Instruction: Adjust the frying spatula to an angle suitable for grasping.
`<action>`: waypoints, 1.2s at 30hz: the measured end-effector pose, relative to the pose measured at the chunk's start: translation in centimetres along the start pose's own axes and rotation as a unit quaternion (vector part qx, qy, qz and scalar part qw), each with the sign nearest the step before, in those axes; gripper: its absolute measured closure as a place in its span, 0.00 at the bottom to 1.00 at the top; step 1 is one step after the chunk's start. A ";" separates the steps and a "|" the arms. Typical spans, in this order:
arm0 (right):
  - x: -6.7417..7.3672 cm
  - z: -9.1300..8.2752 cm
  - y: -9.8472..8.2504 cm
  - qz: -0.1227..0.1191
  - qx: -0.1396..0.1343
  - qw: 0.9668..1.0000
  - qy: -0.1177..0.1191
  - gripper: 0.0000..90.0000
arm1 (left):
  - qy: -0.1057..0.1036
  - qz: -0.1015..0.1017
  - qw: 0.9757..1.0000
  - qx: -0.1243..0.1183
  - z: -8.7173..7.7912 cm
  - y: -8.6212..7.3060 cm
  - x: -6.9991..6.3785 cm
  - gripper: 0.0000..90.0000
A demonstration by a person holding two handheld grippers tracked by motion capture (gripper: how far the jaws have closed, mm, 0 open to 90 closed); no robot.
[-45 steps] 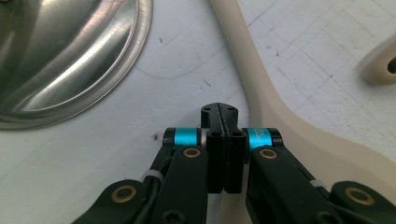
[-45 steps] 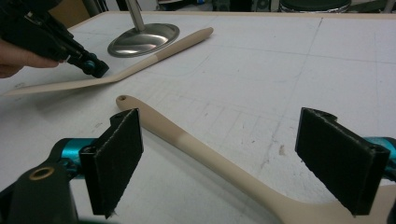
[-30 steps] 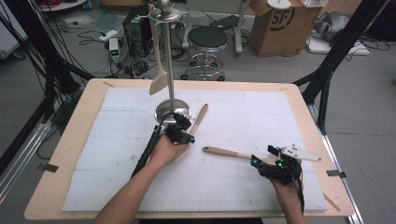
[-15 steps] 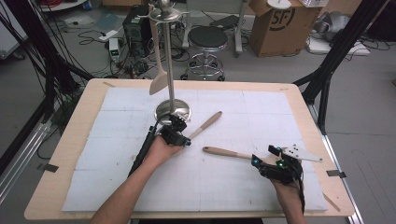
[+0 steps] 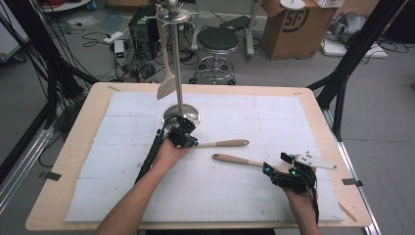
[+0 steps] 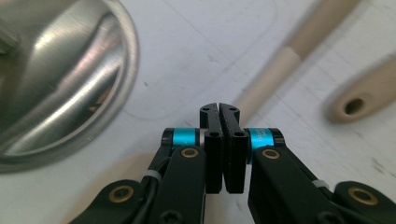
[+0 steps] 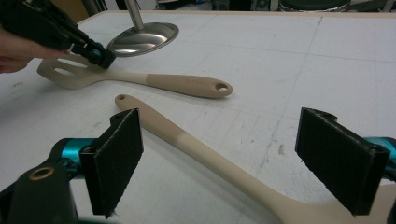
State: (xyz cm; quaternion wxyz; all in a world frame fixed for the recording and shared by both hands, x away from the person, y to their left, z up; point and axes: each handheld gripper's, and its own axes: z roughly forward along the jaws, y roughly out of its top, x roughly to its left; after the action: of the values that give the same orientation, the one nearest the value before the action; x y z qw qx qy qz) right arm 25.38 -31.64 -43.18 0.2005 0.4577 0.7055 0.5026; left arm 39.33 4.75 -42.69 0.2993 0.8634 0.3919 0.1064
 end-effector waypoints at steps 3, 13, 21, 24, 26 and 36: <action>-0.1 0.0 0.0 0.000 0.000 1.000 -0.001 0.16 | 0.014 -0.004 1.000 0.007 0.8 -0.1 0.3 0.99; -0.1 0.0 0.0 0.000 0.001 1.000 0.000 0.16 | 0.033 0.025 0.999 0.020 0.1 -0.4 -0.7 1.00; 0.0 0.0 0.0 -0.001 0.000 1.000 0.001 0.16 | 0.032 0.044 0.998 0.029 -0.5 -0.4 -1.4 1.00; 0.0 0.0 0.0 -0.002 0.000 1.000 0.000 0.16 | 0.044 0.041 0.998 0.031 -0.2 -0.4 -1.2 1.00; 0.1 0.0 0.0 -0.002 0.001 1.000 0.001 0.16 | 0.044 0.034 0.998 0.027 -0.2 -0.4 -1.0 0.99; 0.1 0.1 0.0 -0.003 0.004 1.000 0.002 0.16 | 0.055 0.058 0.996 0.050 0.1 -0.4 -1.4 1.00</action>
State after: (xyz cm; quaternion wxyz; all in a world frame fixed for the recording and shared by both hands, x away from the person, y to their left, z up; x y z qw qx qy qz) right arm 25.43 -31.53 -43.26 0.1986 0.4559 0.7092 0.4997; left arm 38.19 3.82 -42.95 0.2270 0.8913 0.3621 0.1514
